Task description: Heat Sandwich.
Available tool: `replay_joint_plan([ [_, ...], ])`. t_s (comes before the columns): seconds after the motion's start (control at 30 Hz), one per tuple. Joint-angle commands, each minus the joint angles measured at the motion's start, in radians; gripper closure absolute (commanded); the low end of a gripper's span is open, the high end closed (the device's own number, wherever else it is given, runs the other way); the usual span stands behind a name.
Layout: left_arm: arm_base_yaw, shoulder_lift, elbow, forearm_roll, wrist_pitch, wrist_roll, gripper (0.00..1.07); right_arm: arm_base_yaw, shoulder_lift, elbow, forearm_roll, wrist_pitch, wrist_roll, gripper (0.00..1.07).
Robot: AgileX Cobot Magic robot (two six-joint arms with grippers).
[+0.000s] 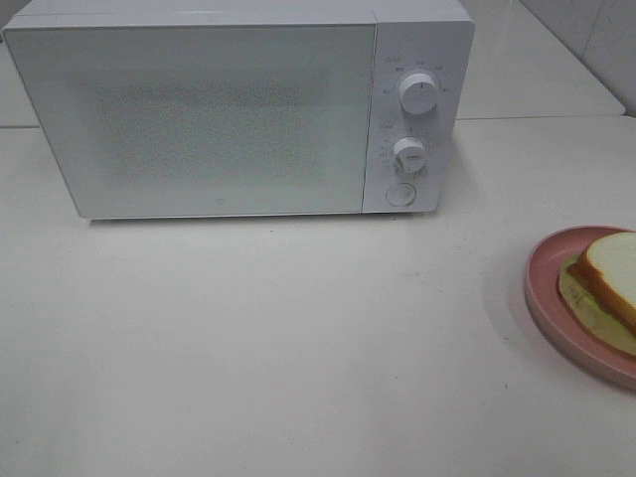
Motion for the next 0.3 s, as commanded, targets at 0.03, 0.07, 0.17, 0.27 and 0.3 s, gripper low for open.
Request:
replay_joint_plan([
  [0.03, 0.004, -0.018, 0.0, 0.001, -0.011, -0.002, 0.09, -0.007, -0.023, -0.001, 0.001, -0.011, -0.006, 0.33],
  [0.07, 0.004, -0.018, 0.0, 0.001, -0.011, -0.002, 0.09, -0.007, -0.023, -0.001, 0.001, -0.011, -0.006, 0.33],
  [0.17, 0.004, -0.018, 0.0, 0.001, -0.011, -0.002, 0.09, -0.007, -0.023, -0.001, 0.001, -0.011, -0.006, 0.33],
  [0.27, 0.004, -0.018, 0.0, 0.001, -0.011, -0.002, 0.09, -0.007, -0.023, -0.001, 0.001, -0.011, -0.006, 0.33],
  [0.3, 0.004, -0.018, 0.0, 0.001, -0.011, -0.002, 0.09, -0.007, -0.023, -0.001, 0.001, -0.011, -0.006, 0.33],
])
